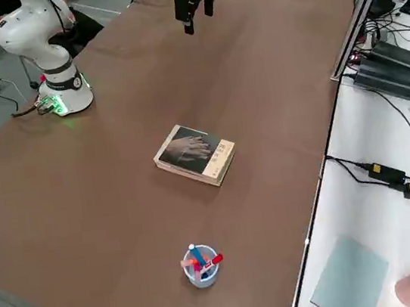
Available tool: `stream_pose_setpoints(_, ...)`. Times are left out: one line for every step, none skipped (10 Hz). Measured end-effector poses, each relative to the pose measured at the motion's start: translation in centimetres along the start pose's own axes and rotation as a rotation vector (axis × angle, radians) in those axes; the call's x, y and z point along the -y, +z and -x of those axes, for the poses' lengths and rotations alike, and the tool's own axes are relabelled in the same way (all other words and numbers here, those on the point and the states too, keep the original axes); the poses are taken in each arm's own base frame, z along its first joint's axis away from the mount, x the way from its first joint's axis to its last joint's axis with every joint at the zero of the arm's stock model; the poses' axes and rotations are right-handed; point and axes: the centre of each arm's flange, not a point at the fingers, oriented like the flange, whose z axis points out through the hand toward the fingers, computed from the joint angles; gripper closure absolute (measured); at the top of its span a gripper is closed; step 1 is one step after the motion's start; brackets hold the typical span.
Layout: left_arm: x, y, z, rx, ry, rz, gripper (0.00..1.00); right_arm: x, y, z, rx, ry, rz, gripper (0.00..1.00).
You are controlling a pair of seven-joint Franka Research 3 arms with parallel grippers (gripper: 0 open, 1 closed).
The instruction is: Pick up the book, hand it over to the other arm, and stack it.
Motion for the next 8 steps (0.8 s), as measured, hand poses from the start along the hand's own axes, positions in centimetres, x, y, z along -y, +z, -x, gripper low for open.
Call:
stream_pose_setpoints(0.0, 0.0, 0.0, 0.0, 0.0, 0.0, 0.0, 0.03, 0.16, -0.05, -0.002, 0.0, 0.0, 0.0)
stream_pose_setpoints(0.0, 0.0, 0.0, 0.0, 0.0, 0.0, 0.0, 0.06, 0.32, -0.08, -0.002, -0.001, 0.0, 0.0)
stream_pose_setpoints(0.0, 0.0, 0.0, 0.0, 0.0, 0.0, 0.0, 0.09, 0.49, -0.11, -0.002, -0.001, 0.0, 0.0)
stream_pose_setpoints(0.0, 0.0, 0.0, 0.0, 0.0, 0.0, 0.0, 0.14, 0.6, -0.14, -0.004, -0.001, 0.0, 0.0)
stream_pose_setpoints(0.0, 0.0, 0.0, 0.0, 0.0, 0.0, 0.0, 0.23, 0.65, -0.15, -0.005, -0.003, 0.0, 0.0)
stream_pose_setpoints(0.0, 0.0, 0.0, 0.0, 0.0, 0.0, 0.0, 0.33, 0.67, -0.14, -0.006, -0.005, 0.0, 0.0)
stream_pose_setpoints(0.0, 0.0, 0.0, 0.0, 0.0, 0.0, 0.0, 0.4, 0.69, -0.13, -0.006, -0.006, 0.0, 0.0)
stream_pose_setpoints(0.0, 0.0, 0.0, 0.0, 0.0, 0.0, 0.0, 0.44, 0.71, -0.13, -0.005, -0.007, 0.0, 0.0)
